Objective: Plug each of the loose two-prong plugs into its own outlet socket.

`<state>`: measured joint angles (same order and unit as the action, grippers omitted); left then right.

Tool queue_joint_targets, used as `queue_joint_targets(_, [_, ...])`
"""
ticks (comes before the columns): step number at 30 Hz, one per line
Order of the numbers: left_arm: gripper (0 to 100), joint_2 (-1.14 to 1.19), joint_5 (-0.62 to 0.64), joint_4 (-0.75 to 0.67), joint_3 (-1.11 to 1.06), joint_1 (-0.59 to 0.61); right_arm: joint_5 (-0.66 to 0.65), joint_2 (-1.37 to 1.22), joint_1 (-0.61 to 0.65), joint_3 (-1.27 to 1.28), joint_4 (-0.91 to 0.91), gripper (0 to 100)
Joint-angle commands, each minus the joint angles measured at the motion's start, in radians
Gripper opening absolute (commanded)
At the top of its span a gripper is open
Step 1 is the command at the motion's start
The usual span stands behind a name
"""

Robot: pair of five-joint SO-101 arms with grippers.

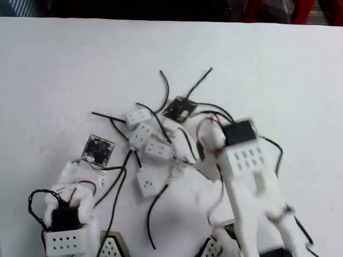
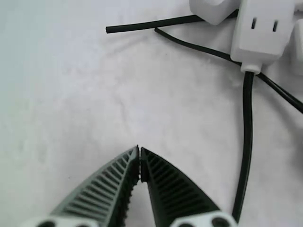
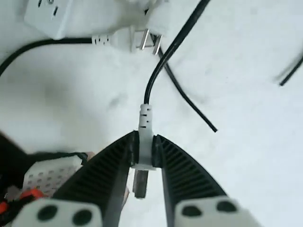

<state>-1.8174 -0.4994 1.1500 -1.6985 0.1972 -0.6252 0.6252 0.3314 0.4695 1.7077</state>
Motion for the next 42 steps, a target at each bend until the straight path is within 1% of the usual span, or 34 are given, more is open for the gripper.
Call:
queue_joint_targets(1, [3,-0.008,-0.005,-0.017,0.008,0.012,0.097,0.197,0.002,-0.011,-0.002,1.7])
queue_joint_targets(7, [3,-0.008,-0.005,-0.017,0.008,0.012,0.249,0.415,0.001,-0.011,-0.065,1.7])
queue_joint_targets(10, [3,-0.008,-0.005,-0.017,0.008,0.013,0.275,0.47,-0.002,-0.006,-0.087,1.7])
queue_joint_targets(14, [3,-0.008,-0.005,-0.015,0.008,0.013,0.295,0.44,-0.004,0.043,-0.081,1.7])
queue_joint_targets(19, [3,-0.008,-0.005,-0.015,0.008,0.013,0.31,0.249,-0.008,0.172,-0.081,2.2])
queue_joint_targets(20, [3,-0.008,-0.005,-0.015,0.008,0.013,0.31,0.202,-0.027,0.183,-0.081,2.7])
queue_joint_targets(26, [3,-0.008,-0.005,-0.015,0.008,0.013,0.293,-0.061,-0.191,0.187,-0.082,17.3])
queue_joint_targets(29, [3,-0.008,-0.005,-0.015,0.008,0.013,0.21,-0.18,-0.22,0.192,-0.085,17.6])
queue_joint_targets(31, [3,-0.008,-0.005,-0.015,0.008,0.013,0.18,-0.255,-0.223,0.192,-0.09,17.6])
queue_joint_targets(37, [3,-0.008,-0.005,-0.015,0.008,0.013,0.166,-0.45,-0.223,0.192,-0.228,17.6])
queue_joint_targets(42, [3,-0.008,-0.005,-0.015,0.008,0.013,0.166,-0.573,-0.223,0.192,-0.295,17.6])
